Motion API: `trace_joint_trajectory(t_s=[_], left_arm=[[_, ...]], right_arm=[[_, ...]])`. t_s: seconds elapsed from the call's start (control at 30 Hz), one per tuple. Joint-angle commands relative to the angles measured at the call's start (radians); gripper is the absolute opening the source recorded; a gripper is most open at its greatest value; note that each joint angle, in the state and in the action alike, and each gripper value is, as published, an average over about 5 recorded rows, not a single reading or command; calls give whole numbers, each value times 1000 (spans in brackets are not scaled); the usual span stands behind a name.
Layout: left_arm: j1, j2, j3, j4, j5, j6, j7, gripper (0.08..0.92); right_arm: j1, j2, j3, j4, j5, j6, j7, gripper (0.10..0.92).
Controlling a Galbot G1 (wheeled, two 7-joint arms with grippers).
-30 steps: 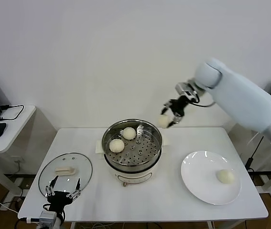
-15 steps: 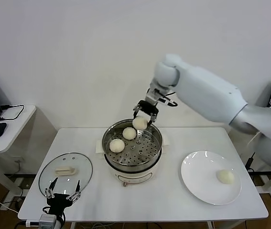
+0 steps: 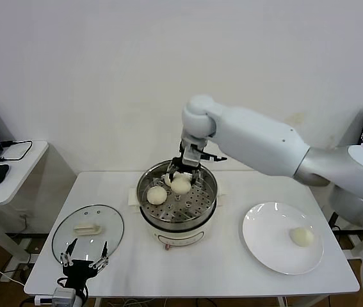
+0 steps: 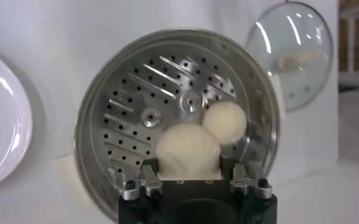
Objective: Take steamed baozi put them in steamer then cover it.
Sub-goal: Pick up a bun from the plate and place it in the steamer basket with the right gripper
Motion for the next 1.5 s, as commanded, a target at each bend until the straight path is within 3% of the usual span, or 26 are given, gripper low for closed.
trace_joint_trajectory(t_s=[0.03, 0.33, 1.07, 1.3, 1.5], left_arm=[[1, -2, 1, 0, -3, 0, 0, 823], [4, 7, -4, -10, -7, 1, 2, 823], [3, 7, -2, -8, -5, 1, 1, 823], [4, 12, 0, -18, -4, 2, 6, 823], [2, 22, 8, -21, -1, 4, 9, 823]], right_arm=[[-44, 26, -50, 98, -110, 30, 38, 619], [-100, 61, -32, 62, -172, 22, 42, 619], [-107, 45, -63, 110, -127, -48, 57, 621], [-38, -41, -2, 147, 40, -178, 48, 793], [56, -235, 71, 196, 243, -402, 13, 822]])
